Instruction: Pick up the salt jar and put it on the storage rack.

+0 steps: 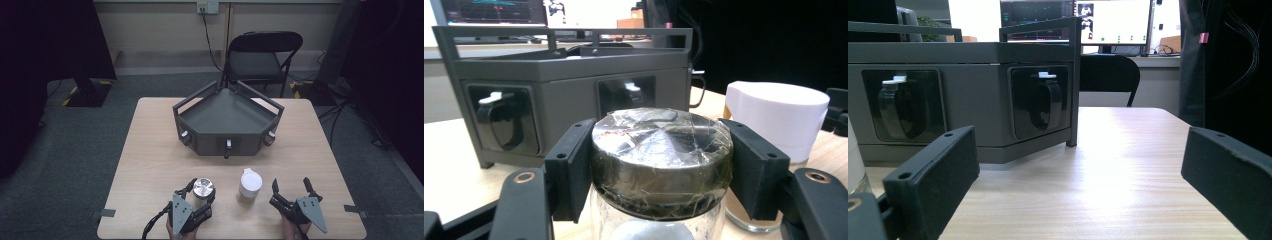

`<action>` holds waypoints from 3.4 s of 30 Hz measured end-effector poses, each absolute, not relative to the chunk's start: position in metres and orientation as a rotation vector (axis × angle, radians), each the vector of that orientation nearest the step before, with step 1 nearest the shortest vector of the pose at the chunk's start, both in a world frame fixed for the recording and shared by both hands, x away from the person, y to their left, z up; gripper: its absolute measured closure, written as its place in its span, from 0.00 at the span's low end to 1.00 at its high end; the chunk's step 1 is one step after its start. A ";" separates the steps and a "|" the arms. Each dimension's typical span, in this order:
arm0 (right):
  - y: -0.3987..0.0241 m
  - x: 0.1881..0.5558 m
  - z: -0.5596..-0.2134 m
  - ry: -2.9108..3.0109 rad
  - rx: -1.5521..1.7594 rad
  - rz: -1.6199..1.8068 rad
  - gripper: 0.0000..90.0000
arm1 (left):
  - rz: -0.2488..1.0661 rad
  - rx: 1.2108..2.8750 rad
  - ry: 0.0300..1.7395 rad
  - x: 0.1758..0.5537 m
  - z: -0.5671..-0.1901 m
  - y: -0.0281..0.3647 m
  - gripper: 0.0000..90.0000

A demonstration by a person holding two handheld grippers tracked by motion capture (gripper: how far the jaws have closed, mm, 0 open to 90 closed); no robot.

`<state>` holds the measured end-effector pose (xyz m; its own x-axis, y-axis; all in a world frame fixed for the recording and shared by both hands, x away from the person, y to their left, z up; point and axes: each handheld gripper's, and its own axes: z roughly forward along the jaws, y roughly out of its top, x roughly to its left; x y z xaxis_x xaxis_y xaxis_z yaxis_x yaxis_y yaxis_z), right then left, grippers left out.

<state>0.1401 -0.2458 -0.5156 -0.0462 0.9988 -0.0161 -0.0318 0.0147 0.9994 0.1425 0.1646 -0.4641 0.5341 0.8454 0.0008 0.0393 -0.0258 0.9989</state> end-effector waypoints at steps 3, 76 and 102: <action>-0.246 0.140 -0.516 1.227 1.152 1.246 0.01 | 0.734 1.479 0.795 0.153 -0.455 0.170 0.38; -0.247 0.139 -0.516 1.226 1.150 1.253 0.01 | 0.830 1.376 0.958 0.338 -0.355 0.135 0.38; -0.247 0.139 -0.516 1.227 1.149 1.255 0.01 | 0.866 1.428 0.958 0.344 -0.368 0.124 0.38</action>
<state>0.1387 -0.2472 -0.5162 -0.0521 0.9985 -0.0135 -0.0357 0.0116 0.9993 0.3443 0.1244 -0.3677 0.3938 0.9190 -0.0169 0.0756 -0.0141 0.9970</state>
